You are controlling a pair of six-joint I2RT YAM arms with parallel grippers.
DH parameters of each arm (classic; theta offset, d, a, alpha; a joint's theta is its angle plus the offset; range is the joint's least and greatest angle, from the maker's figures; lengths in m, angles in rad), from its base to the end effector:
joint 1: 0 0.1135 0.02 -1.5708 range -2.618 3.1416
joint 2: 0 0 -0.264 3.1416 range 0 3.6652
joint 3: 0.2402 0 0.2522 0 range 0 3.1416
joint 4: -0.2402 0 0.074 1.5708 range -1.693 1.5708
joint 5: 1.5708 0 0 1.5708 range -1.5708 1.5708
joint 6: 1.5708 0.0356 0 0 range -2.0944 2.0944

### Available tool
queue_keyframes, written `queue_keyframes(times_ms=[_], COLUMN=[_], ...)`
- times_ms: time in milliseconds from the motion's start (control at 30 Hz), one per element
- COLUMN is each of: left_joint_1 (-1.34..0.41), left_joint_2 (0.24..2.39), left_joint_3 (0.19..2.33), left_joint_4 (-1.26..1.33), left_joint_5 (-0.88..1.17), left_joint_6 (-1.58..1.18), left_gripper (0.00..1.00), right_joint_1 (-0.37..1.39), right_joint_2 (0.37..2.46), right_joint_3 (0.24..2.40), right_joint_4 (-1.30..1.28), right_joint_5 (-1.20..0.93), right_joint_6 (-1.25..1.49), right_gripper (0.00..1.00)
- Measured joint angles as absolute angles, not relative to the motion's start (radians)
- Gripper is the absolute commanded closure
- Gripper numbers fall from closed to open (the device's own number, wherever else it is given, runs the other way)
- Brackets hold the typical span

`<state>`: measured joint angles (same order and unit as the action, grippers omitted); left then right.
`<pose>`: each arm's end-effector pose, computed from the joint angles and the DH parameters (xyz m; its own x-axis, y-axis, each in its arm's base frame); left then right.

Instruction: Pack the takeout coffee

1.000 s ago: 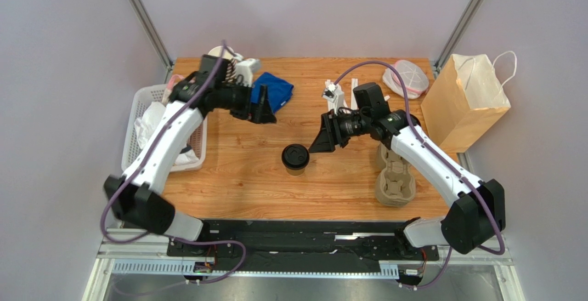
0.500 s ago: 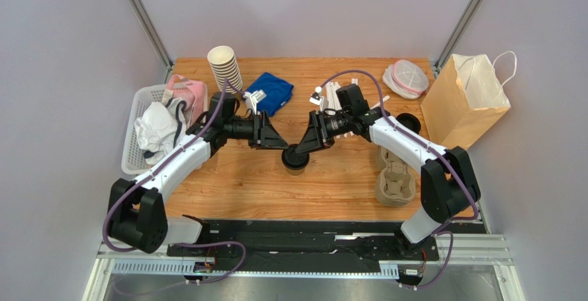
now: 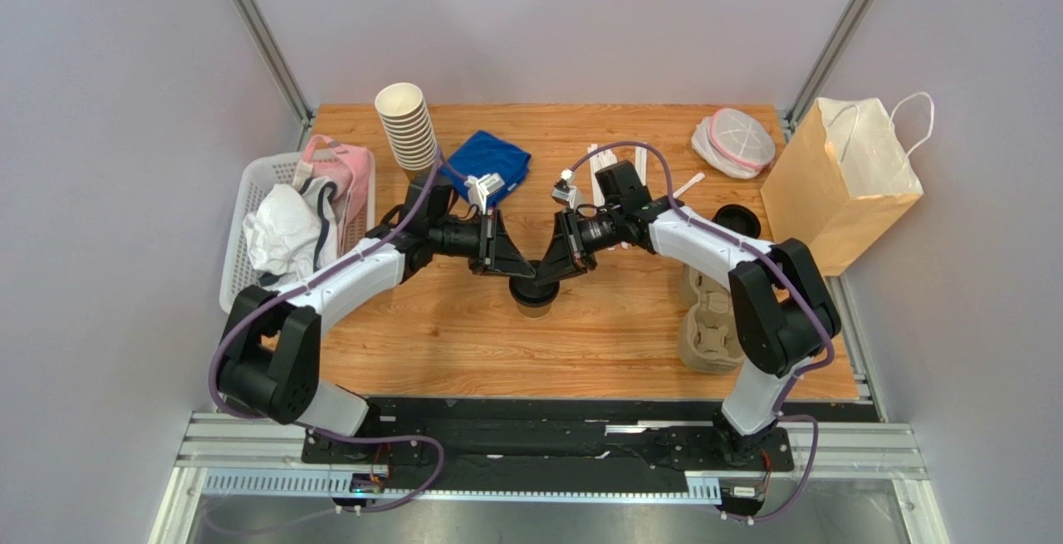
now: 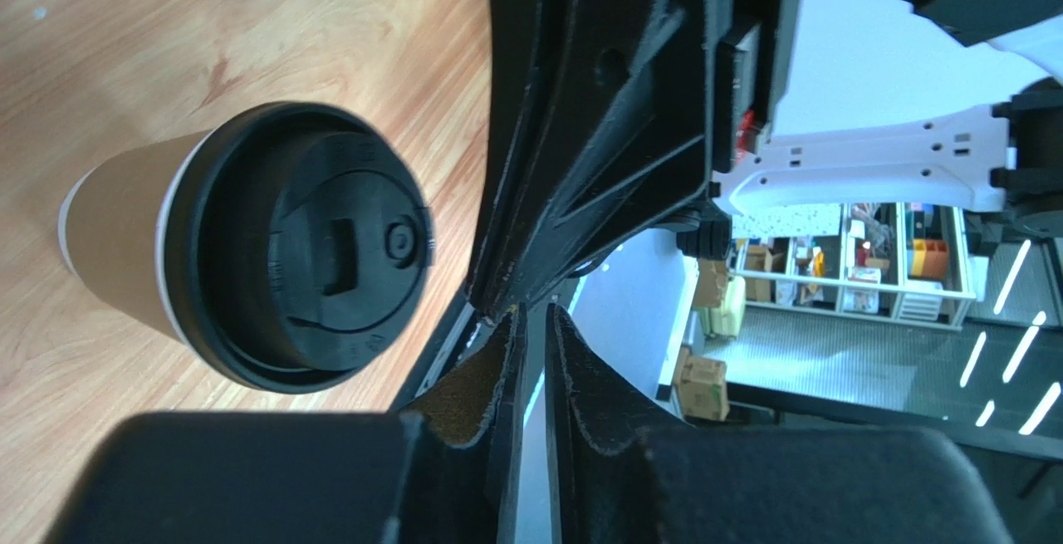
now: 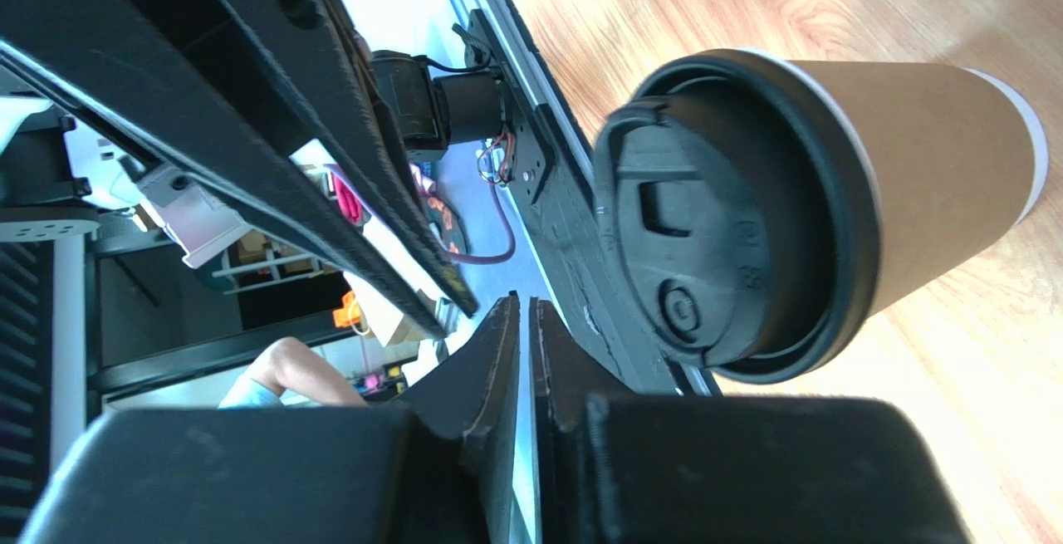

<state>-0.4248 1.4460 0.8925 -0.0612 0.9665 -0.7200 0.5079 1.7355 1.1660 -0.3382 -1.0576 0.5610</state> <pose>0.2649 -0.1520 0.2434 -0.9533 0.0200 -0.3013 0.2901 0.3376 -0.8955 0.2979 0.2013 0.2203 -0.9594 -0.2350 -0.1559 -0.2326 0.3463 0.9088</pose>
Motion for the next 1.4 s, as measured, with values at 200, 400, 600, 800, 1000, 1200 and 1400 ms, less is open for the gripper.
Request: queue_keyframes(times_ms=[200,400,600,800,1000,1200,1400], left_joint_1=[-0.425,-0.418,-0.389,-0.374,-0.371,-0.372,-0.372], left_joint_2=[1.522,1.599,1.659,1.7,1.711,1.718,1.721], left_joint_3=[0.883,0.881,0.881,0.884,0.884,0.887,0.89], left_joint_4=[-0.067,-0.083,-0.069,-0.04,-0.025,-0.024,-0.028], left_joint_5=[0.967,0.971,1.041,1.107,1.125,1.127,1.126], left_joint_6=[-0.695,-0.659,-0.649,-0.649,-0.648,-0.645,-0.641], left_gripper=[0.92,0.94,0.97,0.98,0.98,0.99,0.99], right_joint_1=[0.508,0.506,0.501,0.489,0.477,0.463,0.461], right_joint_2=[1.787,1.843,1.861,1.894,1.913,1.931,1.947], right_joint_3=[1.166,1.166,1.166,1.166,1.166,1.166,1.172], right_joint_4=[-0.336,-0.338,-0.33,-0.311,-0.295,-0.294,-0.3], right_joint_5=[-1.061,-1.058,-1.079,-1.134,-1.167,-1.196,-1.215], right_joint_6=[0.564,0.572,0.591,0.606,0.606,0.587,0.559], right_gripper=[0.95,0.99,1.0,1.0,1.0,1.0,1.0])
